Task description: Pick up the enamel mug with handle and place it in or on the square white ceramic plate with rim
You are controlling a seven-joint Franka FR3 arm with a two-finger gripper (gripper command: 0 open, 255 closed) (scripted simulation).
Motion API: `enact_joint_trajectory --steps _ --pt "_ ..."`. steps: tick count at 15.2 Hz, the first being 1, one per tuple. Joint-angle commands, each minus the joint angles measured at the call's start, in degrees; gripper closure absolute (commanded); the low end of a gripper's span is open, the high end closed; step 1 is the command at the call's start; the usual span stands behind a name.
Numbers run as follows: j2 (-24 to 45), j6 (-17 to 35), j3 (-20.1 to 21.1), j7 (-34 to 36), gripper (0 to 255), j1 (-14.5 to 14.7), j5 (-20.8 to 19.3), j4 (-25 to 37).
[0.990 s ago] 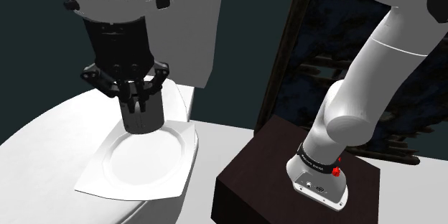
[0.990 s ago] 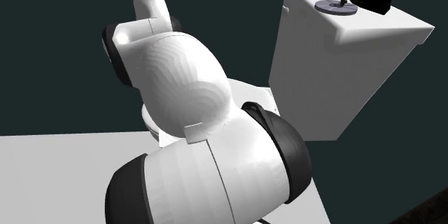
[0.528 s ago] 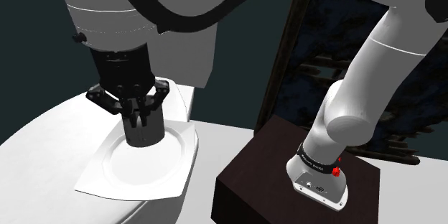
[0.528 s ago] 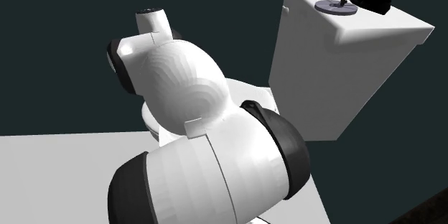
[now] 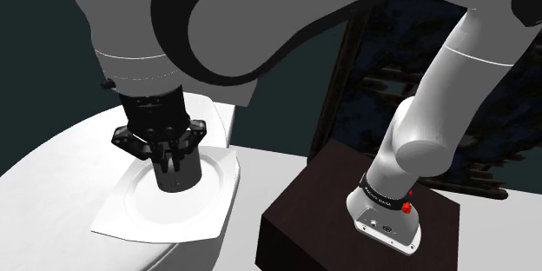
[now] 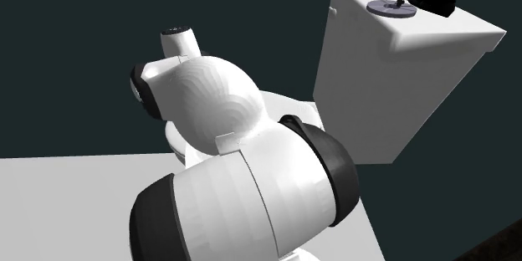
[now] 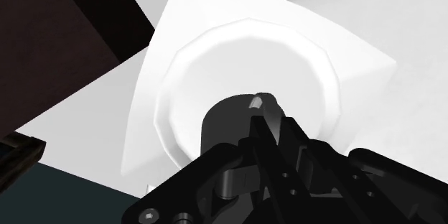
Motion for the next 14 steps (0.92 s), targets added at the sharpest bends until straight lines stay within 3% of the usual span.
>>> enact_joint_trajectory --steps 1,10,11,14 --pt "0.5 1.4 -0.2 0.1 255 -0.2 -0.4 -1.4" --pt "0.9 2.5 0.0 0.3 255 -0.3 -0.7 -2.2" --pt "0.8 2.6 0.0 0.3 0 -0.3 -0.7 -2.3" --pt "0.9 2.6 0.0 0.4 0 -0.3 -0.7 -2.3"
